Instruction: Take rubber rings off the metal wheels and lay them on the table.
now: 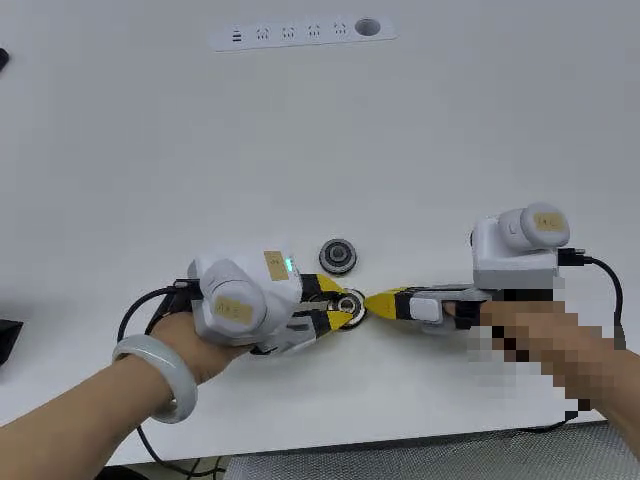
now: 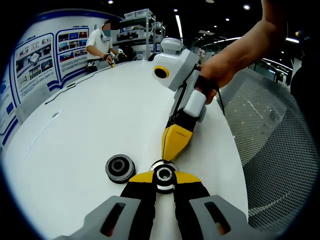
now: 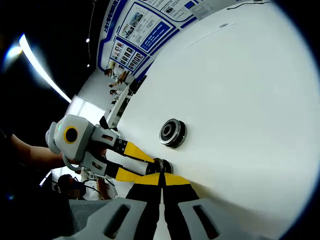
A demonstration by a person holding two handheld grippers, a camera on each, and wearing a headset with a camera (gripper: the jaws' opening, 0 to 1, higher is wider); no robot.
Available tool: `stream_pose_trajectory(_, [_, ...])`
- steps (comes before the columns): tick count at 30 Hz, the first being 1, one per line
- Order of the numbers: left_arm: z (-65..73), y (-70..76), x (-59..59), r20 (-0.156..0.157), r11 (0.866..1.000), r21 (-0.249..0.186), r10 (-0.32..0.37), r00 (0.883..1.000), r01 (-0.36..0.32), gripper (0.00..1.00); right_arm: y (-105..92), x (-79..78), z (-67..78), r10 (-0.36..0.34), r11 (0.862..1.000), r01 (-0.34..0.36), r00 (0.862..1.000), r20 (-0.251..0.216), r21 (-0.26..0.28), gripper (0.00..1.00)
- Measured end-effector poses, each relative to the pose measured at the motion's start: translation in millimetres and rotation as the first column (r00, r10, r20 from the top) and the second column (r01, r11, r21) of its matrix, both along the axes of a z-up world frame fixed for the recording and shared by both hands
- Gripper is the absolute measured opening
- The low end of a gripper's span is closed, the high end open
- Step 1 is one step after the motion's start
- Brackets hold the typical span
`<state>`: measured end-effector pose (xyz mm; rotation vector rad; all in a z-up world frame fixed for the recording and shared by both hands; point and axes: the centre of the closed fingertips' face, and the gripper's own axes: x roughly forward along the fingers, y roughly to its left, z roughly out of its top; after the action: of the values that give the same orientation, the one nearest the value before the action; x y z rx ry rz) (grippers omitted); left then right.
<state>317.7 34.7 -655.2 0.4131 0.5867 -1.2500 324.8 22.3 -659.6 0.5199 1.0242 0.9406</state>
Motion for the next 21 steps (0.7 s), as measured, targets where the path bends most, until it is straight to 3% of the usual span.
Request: stream_pose_trajectory(21, [-0.3, 0.4, 0.0, 0.000, 1.000, 0.005, -0.002, 1.000, 0.002, 0.13, 8.2, -6.4, 8.9, -0.004, 1.000, 0.004, 1.000, -0.006, 0.016, 0.02])
